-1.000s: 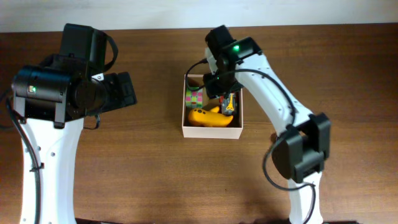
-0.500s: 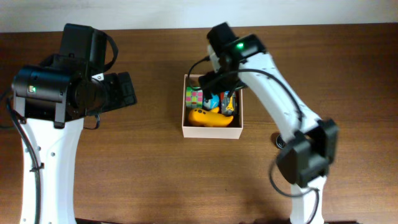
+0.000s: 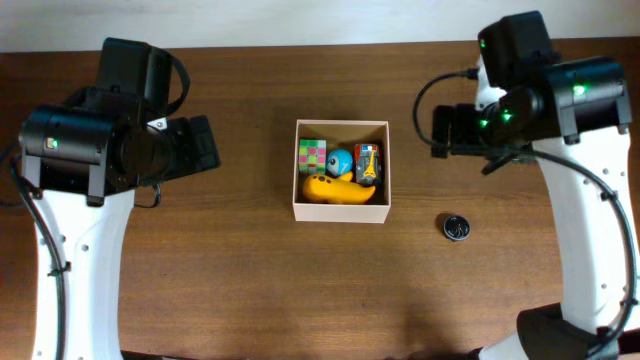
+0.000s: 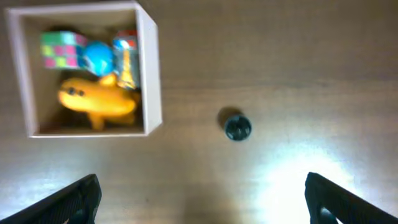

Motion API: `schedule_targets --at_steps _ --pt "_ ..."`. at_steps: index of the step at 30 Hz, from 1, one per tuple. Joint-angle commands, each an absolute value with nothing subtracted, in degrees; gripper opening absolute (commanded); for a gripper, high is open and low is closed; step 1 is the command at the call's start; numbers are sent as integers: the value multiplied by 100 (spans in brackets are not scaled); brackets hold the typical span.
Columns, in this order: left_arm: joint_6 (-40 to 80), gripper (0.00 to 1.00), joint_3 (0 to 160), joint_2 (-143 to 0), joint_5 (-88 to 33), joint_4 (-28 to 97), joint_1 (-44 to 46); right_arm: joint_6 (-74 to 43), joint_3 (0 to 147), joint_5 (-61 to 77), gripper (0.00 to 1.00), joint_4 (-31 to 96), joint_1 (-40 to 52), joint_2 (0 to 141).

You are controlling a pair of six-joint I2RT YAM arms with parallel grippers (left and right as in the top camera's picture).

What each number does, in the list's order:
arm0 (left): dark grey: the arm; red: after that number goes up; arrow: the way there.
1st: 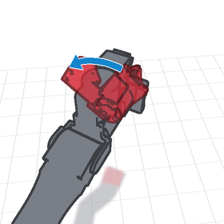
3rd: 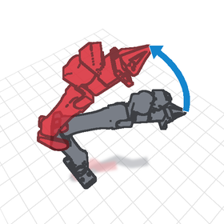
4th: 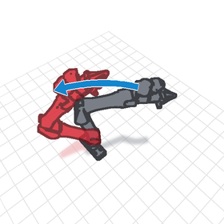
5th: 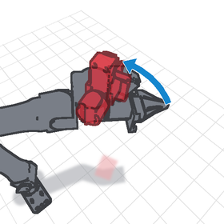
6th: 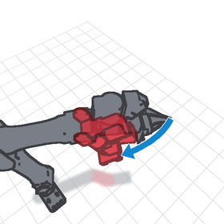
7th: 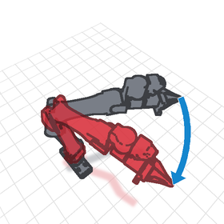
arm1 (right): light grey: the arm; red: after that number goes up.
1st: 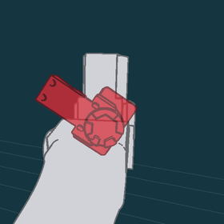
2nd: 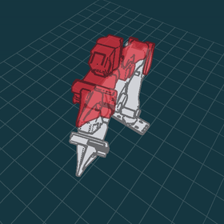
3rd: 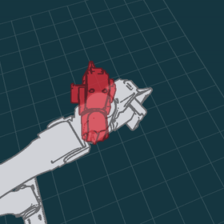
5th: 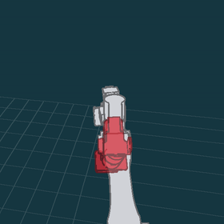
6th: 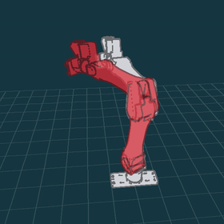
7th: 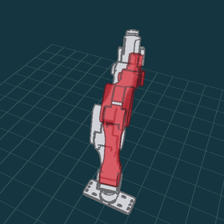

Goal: Pack container
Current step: 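Move right gripper to the black puck and grasp it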

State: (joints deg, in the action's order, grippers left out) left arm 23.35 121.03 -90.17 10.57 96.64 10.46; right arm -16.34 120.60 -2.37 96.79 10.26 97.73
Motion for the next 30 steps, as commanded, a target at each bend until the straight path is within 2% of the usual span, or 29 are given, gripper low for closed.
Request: schedule_targets --at_steps 1,8,15,24,30 --pt "2263 99 12145 -8991 1096 9668 1022 -1815 11434 -475 99 9605 827 9898" --pt "2263 99 12145 -8991 1098 9668 1022 -1852 9470 -449 99 8388 340 9898" --pt "2263 99 12145 -8991 1096 9668 1022 -1500 7430 250 99 6628 -14 9900" --pt "2263 99 12145 -8991 1096 9668 1022 -1573 6497 123 99 5599 -51 9915" --pt "2263 99 12145 -8991 1096 9668 1022 -1573 5784 32 90 4720 -51 10027"
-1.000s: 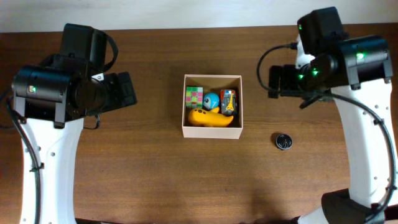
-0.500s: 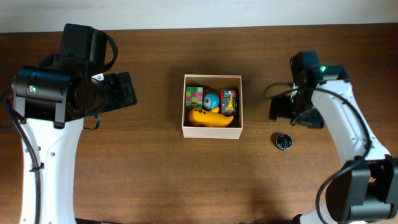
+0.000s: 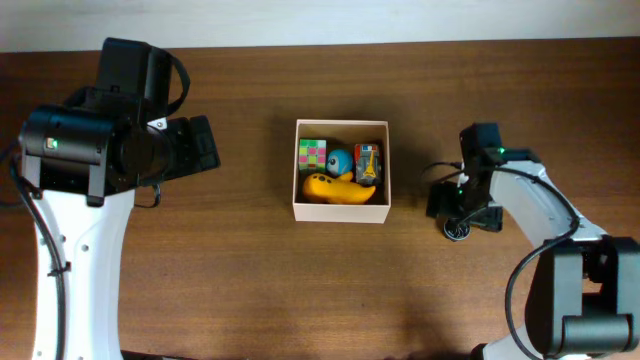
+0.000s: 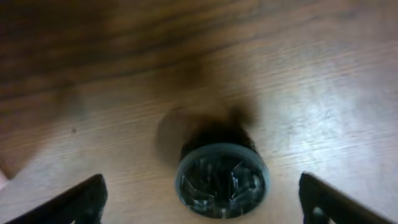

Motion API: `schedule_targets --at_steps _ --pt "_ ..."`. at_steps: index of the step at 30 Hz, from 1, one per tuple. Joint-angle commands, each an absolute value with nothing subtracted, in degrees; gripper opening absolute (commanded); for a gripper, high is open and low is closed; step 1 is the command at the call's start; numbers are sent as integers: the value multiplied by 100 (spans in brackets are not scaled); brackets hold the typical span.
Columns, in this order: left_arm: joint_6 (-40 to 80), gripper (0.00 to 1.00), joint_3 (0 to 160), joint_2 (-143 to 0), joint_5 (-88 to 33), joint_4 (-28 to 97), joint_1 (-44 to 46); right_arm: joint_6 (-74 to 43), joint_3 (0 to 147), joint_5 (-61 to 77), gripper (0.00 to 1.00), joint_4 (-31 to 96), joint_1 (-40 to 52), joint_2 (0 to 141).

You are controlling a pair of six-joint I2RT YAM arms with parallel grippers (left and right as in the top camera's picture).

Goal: Pack container
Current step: 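Move right gripper to the black puck and grasp it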

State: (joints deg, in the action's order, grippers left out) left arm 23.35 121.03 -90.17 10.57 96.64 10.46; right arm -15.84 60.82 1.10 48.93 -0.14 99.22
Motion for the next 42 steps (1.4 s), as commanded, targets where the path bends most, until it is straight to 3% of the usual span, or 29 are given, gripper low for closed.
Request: schedule_targets --at_steps 1,16,26,34,37,42 --pt "2263 99 12145 -8991 1096 9668 1022 -1570 5680 16 89 4598 -51 10062" --pt "2263 99 12145 -8991 1096 9668 1022 -1483 5546 21 66 4311 -49 10097" --pt "2263 99 12145 -8991 1096 9668 1022 -1483 6204 89 54 4934 -38 10003" --pt "2263 99 12145 -8991 1096 9668 1022 -1485 6381 89 54 5153 -38 9817" --pt "2263 99 12145 -8991 1096 9668 1022 -1485 6324 84 65 5168 -38 9819" --pt "2263 99 12145 -8991 1096 9668 1022 -1485 6145 -34 66 5009 -40 9856"
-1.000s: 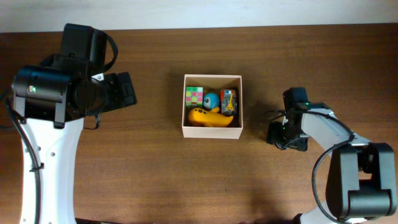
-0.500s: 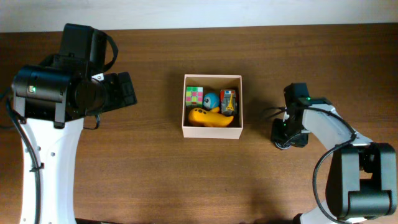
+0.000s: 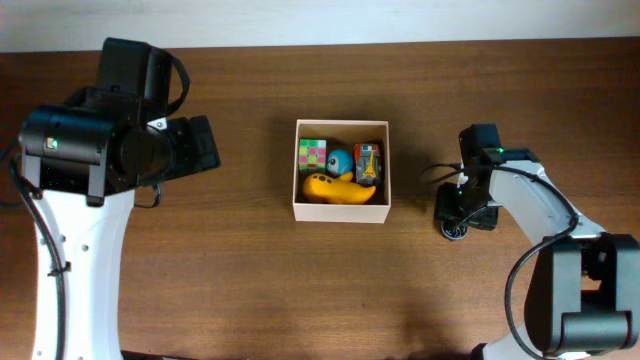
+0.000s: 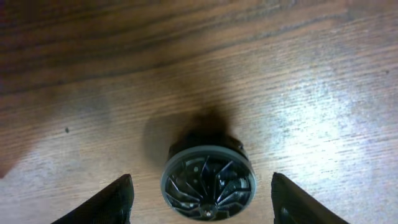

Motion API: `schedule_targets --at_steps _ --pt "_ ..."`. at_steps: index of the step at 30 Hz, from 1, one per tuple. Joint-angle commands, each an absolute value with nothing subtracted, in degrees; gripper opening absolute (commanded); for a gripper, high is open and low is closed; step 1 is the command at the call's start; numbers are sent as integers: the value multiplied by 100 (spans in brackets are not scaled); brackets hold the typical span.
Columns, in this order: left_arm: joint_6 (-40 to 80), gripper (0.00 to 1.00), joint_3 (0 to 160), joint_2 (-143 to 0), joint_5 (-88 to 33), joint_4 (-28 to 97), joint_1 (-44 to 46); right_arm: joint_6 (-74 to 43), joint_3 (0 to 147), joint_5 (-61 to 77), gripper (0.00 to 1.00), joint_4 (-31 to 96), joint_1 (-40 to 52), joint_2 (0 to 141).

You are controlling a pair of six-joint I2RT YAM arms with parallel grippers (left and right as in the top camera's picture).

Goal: Pack container
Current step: 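Move right gripper to the black puck and grasp it, then place the black puck into the box and release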

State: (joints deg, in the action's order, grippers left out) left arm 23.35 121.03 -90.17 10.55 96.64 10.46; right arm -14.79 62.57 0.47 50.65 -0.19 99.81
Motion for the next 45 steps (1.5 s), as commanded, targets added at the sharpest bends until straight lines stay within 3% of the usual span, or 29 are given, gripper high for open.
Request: schedule_targets --at_steps 1,12,21,31,38,45 --pt "2263 99 12145 -8991 1098 9668 1022 -1487 6086 -47 67 4958 -40 9863" --pt "2263 99 12145 -8991 1096 9668 1022 -1509 5411 45 67 4145 -40 9883" --pt "2263 99 12145 -8991 1096 9668 1022 -1505 5638 130 51 4320 -38 9802" --pt "2263 99 12145 -8991 1096 9668 1022 -1509 6678 128 45 5365 45 9188" --pt "2263 99 12145 -8991 1098 9668 1022 -1509 7402 307 43 5846 974 8377" --pt "2263 99 12145 -8991 1096 9668 1022 -1503 7459 196 40 4840 2449 8261"
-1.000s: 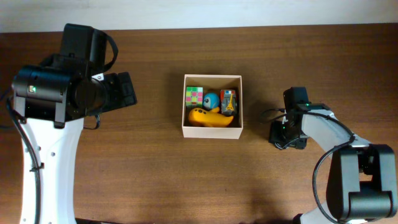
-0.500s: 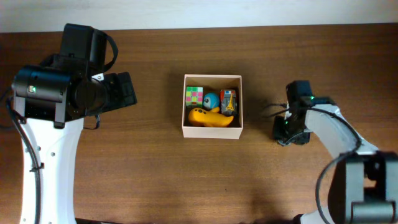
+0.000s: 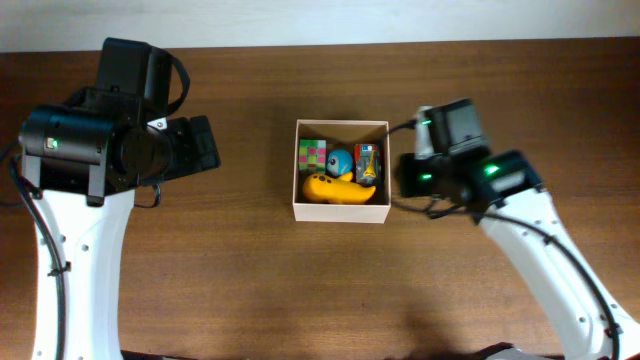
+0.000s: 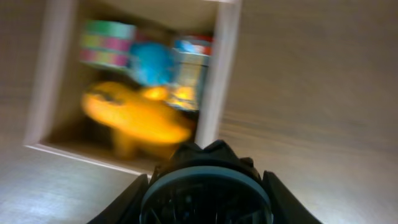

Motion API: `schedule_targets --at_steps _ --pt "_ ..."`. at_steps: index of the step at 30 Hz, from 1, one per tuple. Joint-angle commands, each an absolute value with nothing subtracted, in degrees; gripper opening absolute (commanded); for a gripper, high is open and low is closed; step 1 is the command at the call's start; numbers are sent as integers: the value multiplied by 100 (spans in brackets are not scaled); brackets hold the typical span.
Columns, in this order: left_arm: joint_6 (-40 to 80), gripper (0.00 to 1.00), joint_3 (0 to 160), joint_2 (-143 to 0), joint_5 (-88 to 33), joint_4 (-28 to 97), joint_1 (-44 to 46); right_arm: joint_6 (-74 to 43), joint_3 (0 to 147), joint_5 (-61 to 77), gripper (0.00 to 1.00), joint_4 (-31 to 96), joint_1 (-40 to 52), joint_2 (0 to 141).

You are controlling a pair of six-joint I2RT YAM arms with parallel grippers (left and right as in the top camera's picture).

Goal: Pack container
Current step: 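Place the black puck into the box and release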

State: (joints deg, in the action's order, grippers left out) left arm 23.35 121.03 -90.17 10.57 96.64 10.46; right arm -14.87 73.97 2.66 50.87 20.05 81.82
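Note:
A black ribbed wheel (image 4: 206, 186) fills the bottom of the right wrist view, with my right gripper (image 4: 205, 202) shut on it; a dark finger (image 4: 126, 203) presses each side. The gripper (image 3: 408, 178) hangs just right of the white box (image 3: 341, 212). In the overhead view the arm hides the wheel. The box wall (image 4: 221, 68) lies ahead of the wheel, blurred. Inside are a pastel cube (image 3: 312, 155), a blue ball (image 3: 340, 161), a yellow toy (image 3: 335, 188) and a red-orange toy (image 3: 368, 164). My left gripper (image 3: 198, 145) is raised at the far left, its jaws unclear.
The brown wooden table (image 3: 250, 290) runs to a pale wall edge along the top of the overhead view. The left arm's bulky black housing (image 3: 100, 140) stands well left of the box.
My right gripper was open around the wheel on the table, right of the box. Now it is shut on the wheel, lifted and moved left to the box's right wall.
At first my right gripper was open and high, with the wheel lying alone right of the box. It then sat low over the wheel, and later its fingers stood closer on either side. Now it carries the wheel beside the box. The left arm stayed put.

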Motion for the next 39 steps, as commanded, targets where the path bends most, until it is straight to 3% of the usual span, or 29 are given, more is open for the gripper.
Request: schedule_targets --at_steps 1,11,12,13,14,18,20,22,30,35,39 --pt "2263 99 12145 -8991 1096 9668 1022 -1503 7459 126 40 4659 2600 8337" --pt "2263 99 12145 -8991 1096 9668 1022 -698 7459 -340 40 3009 3017 9841" --pt "2263 99 12145 -8991 1096 9668 1022 -541 7459 -318 48 2877 2991 9955" --pt "2263 99 12145 -8991 1096 9668 1022 -421 7459 -311 67 2766 2991 10014" --pt "2263 99 12145 -8991 1096 9668 1022 -327 7461 -311 76 2670 2991 10031" --pt "2263 99 12145 -8991 1096 9668 1022 -318 7767 -183 79 2917 3004 9789" --pt "2263 99 12145 -8991 1098 9668 1022 -320 8068 30 86 3350 3004 9592" --pt "2263 99 12145 -8991 1096 9668 1022 -322 8451 340 99 3946 3004 9380" --pt "2263 99 12145 -8991 1096 9668 1022 -408 9852 919 99 6281 3133 8580" --pt "2263 99 12145 -8991 1096 9668 1022 -1424 10252 1927 99 6764 3306 8110" --pt "2263 99 12145 -8991 1098 9668 1022 -1352 10254 1918 99 6993 3363 7701"
